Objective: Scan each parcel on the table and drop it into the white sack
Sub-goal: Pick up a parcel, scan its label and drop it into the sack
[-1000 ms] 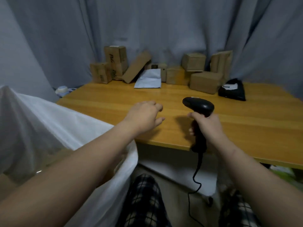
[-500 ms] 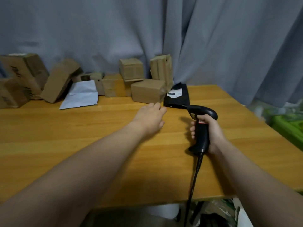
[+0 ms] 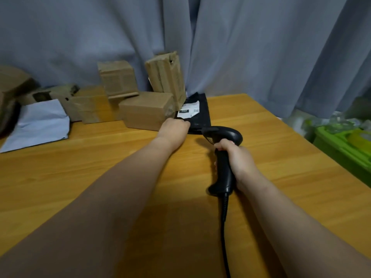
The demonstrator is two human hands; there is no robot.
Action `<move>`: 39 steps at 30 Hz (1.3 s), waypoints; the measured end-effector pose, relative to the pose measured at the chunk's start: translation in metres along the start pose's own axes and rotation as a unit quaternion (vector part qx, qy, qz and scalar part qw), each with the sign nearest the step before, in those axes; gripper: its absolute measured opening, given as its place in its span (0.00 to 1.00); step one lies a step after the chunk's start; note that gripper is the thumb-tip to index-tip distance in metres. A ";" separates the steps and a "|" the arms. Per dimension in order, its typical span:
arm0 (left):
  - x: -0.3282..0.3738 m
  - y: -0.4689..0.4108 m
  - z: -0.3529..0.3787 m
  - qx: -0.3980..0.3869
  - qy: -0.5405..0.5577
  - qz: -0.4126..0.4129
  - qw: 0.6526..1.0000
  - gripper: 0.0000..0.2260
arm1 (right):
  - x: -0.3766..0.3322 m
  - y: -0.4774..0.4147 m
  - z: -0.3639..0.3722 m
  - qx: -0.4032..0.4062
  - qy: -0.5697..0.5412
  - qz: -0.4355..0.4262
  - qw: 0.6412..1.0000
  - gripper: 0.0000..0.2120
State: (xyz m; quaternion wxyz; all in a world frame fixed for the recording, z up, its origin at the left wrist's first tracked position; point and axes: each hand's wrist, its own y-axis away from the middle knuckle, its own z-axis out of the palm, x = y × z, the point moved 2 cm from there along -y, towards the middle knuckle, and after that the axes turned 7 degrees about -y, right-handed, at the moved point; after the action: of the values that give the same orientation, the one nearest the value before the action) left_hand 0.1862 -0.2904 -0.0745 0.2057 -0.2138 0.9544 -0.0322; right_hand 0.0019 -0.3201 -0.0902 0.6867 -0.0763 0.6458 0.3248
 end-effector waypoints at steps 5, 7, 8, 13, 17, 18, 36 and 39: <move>-0.007 0.048 -0.011 0.004 0.066 -0.013 0.998 0.14 | -0.003 0.011 0.001 0.009 -0.018 -0.006 1.000 0.08; -0.008 0.084 -0.008 0.014 0.079 -0.015 0.997 0.14 | -0.004 0.020 0.000 0.016 -0.022 -0.018 0.999 0.08; -0.009 0.103 -0.007 0.020 0.082 -0.015 0.996 0.14 | -0.003 0.027 0.000 0.017 -0.020 -0.018 0.999 0.08; -0.013 0.193 -0.017 0.020 0.086 0.003 0.996 0.11 | 0.008 0.068 0.008 -0.008 0.002 0.012 1.000 0.09; -0.011 0.263 -0.033 0.024 0.091 0.030 0.995 0.11 | 0.029 0.106 0.024 -0.039 -0.013 0.027 0.999 0.14; -0.009 0.277 -0.039 0.026 0.096 0.040 0.994 0.11 | 0.033 0.115 0.029 -0.031 -0.020 0.022 0.999 0.14; -0.021 0.294 -0.086 0.107 0.229 -0.121 0.960 0.53 | 0.042 0.166 0.051 -0.018 -0.003 0.038 0.999 0.09; -0.014 0.283 -0.083 0.073 0.130 -0.096 0.984 0.50 | 0.045 0.169 0.054 -0.031 -0.006 0.046 0.998 0.10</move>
State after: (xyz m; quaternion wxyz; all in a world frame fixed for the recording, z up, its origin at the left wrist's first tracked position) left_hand 0.0526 -0.0300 -0.0360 0.0910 -0.2824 0.9432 -0.1493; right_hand -0.0472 -0.1446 -0.0703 0.6719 -0.0660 0.6343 0.3767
